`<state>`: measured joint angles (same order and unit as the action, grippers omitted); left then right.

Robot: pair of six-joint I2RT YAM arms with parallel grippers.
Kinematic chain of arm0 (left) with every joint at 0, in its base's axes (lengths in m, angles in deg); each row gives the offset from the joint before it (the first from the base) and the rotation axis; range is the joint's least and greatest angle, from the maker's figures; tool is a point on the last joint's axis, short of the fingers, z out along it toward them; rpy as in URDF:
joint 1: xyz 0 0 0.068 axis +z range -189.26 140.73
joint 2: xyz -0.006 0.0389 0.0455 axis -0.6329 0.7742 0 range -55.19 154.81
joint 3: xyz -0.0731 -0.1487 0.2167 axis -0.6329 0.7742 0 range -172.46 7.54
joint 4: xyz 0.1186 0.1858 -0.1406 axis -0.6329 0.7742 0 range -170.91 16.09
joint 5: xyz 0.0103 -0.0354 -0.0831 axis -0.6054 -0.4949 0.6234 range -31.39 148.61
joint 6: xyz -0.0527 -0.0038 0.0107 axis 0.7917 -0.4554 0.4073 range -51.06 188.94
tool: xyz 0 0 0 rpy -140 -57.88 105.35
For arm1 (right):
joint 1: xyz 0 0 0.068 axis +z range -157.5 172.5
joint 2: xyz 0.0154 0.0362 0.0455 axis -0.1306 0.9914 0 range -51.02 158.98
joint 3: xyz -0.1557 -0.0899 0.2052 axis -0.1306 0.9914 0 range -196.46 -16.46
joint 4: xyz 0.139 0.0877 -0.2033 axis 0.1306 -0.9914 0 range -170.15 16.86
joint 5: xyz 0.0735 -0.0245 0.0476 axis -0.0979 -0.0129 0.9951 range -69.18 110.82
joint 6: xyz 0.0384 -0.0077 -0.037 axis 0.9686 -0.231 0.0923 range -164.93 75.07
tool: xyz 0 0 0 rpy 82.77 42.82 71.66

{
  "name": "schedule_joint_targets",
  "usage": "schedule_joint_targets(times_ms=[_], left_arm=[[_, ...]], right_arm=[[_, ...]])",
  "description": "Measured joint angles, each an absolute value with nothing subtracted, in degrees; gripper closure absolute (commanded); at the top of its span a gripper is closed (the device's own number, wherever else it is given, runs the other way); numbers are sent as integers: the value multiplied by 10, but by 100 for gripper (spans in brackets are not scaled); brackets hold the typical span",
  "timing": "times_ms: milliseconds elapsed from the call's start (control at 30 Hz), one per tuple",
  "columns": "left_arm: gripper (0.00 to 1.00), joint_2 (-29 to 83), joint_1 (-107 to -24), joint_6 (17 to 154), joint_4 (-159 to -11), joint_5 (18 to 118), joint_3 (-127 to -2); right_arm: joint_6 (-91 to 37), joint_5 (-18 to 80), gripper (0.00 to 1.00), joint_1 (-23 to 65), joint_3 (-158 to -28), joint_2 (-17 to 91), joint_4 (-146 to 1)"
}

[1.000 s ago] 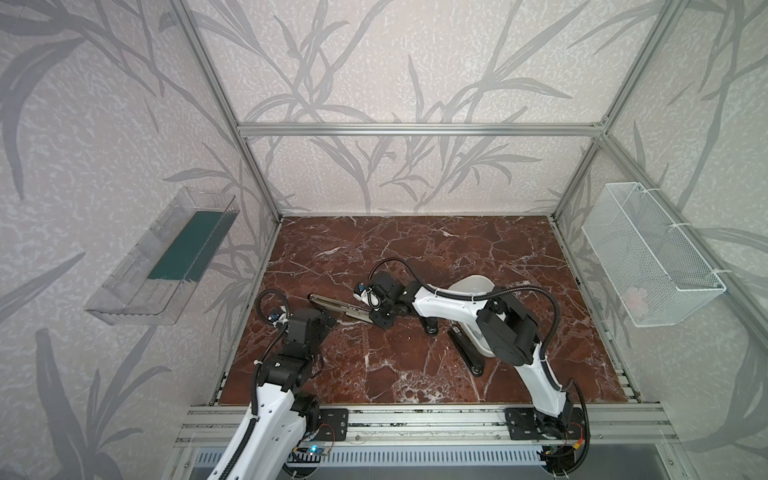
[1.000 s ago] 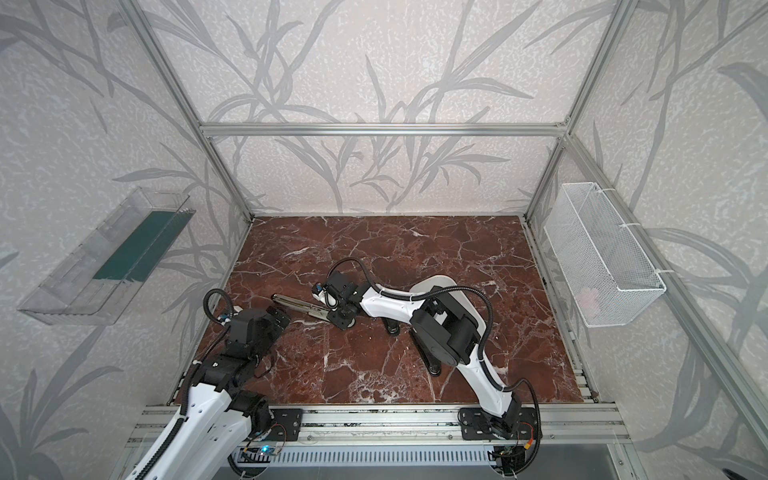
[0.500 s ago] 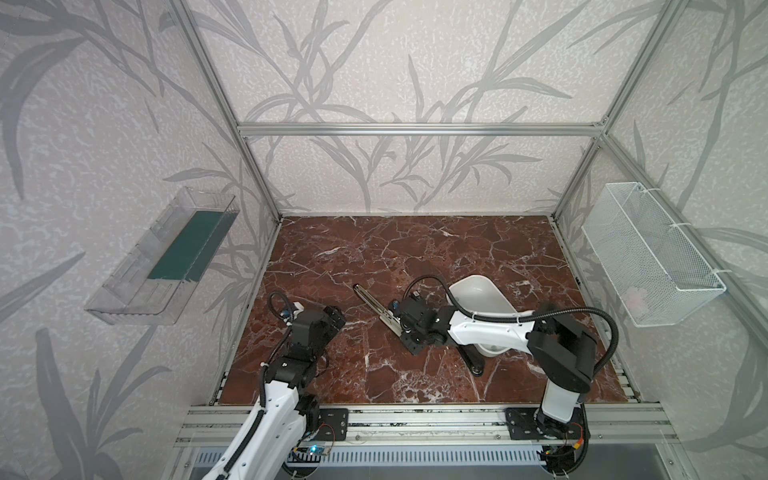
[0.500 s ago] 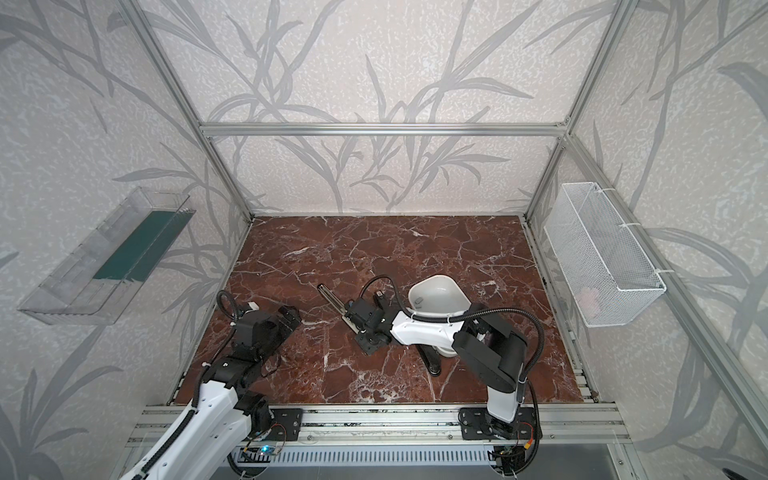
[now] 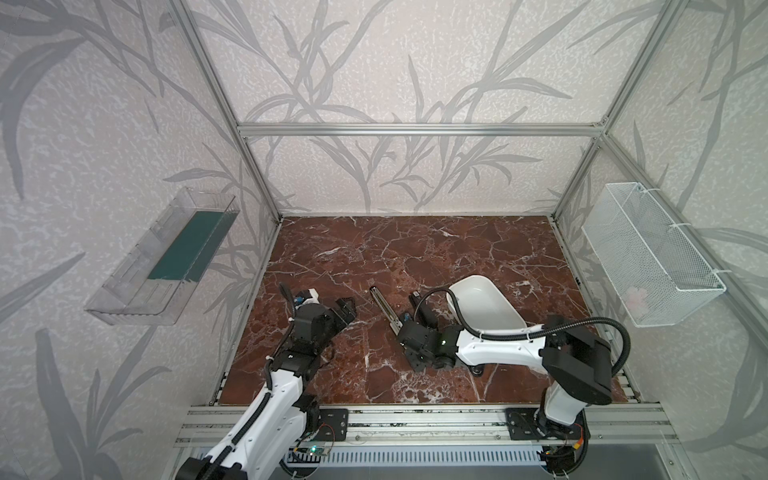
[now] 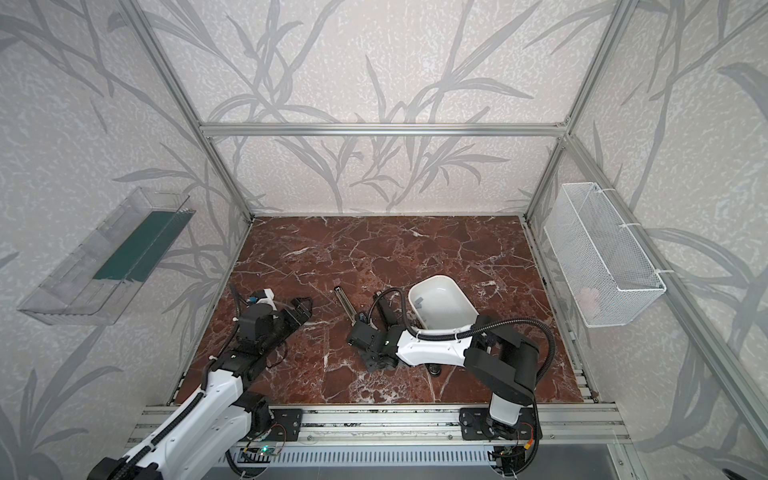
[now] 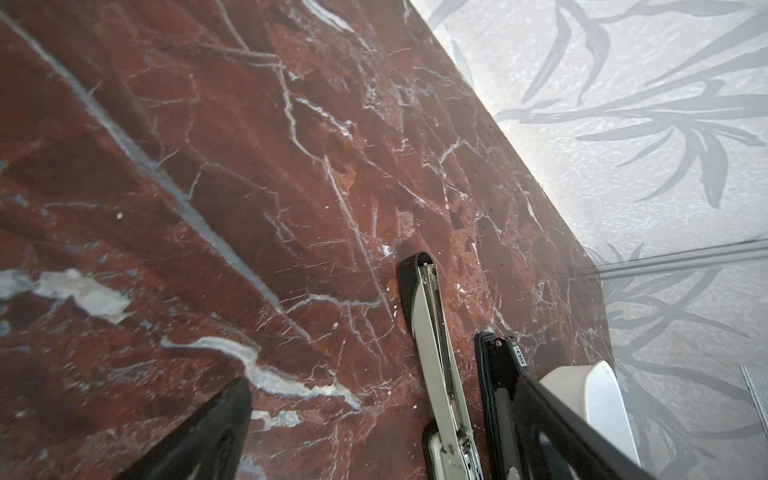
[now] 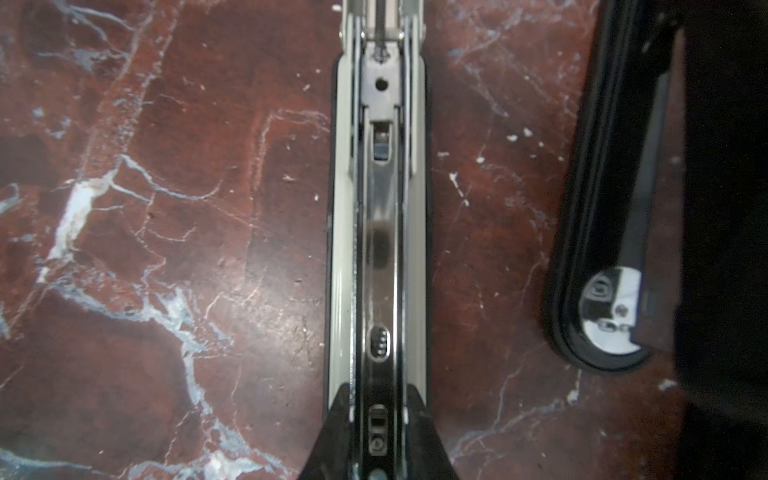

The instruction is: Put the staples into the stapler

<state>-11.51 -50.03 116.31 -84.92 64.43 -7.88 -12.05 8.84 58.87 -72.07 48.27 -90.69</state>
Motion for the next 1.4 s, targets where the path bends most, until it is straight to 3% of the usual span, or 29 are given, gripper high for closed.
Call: schedule_joint_targets(times_ms=[133,233,500,700,1000,1400], left_arm=[[1,-112,-500,1114,-899,622,-80],[1,-83,-500,1075,-918,607,-103],[1,27,-500,987,-964,615,-260],[1,84,-500,944,-984,662,-330],[1,102,-500,883,-1000,717,-302],[1,176,-500,867,-1071,792,-329]], right_arm=[[-112,82,52,589,-714,461,-913],[-123,74,49,589,-715,416,-927],[-177,46,49,544,-766,277,-984],[-198,48,54,373,-766,188,-1031],[-213,90,57,254,-744,228,-1090],[-221,133,63,232,-701,322,-1112]])
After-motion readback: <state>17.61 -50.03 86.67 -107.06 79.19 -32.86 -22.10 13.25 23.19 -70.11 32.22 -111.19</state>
